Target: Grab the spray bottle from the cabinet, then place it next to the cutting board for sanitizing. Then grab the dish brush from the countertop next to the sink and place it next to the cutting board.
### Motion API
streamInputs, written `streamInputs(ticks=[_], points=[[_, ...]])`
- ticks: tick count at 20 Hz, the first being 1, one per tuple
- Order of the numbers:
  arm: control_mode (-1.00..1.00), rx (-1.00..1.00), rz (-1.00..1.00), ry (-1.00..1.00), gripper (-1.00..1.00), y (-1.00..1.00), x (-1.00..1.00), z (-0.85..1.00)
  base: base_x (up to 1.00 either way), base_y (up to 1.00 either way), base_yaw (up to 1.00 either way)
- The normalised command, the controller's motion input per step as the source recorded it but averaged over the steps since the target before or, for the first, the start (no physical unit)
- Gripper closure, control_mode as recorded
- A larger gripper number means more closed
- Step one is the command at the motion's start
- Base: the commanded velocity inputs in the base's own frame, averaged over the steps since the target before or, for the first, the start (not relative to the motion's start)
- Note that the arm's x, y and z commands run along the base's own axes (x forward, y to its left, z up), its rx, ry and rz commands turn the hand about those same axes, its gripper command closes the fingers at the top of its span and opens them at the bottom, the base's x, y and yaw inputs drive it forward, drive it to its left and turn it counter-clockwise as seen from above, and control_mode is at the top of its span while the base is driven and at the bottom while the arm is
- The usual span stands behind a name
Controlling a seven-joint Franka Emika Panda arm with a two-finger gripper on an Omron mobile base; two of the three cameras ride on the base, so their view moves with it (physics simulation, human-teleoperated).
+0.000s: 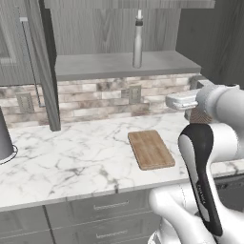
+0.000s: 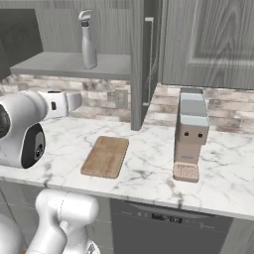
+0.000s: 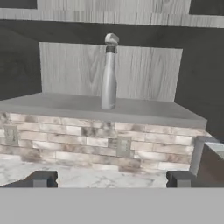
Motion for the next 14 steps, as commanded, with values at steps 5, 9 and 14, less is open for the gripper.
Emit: streamInputs(ticks=[5, 9, 14], points=[[-1.0, 0.0, -0.09, -0.29, -1.0, 0.01, -0.24, 0.64, 0.0, 0.0, 0.0], [-1.0, 0.0, -0.05, -0.19, -1.0, 0.06, -0.11, 0.54, 0.0, 0.0, 0.0], [-1.0, 0.0, 0.0, 0.0, -1.0, 0.01, 0.05, 0.24, 0.0, 0.0, 0.0]])
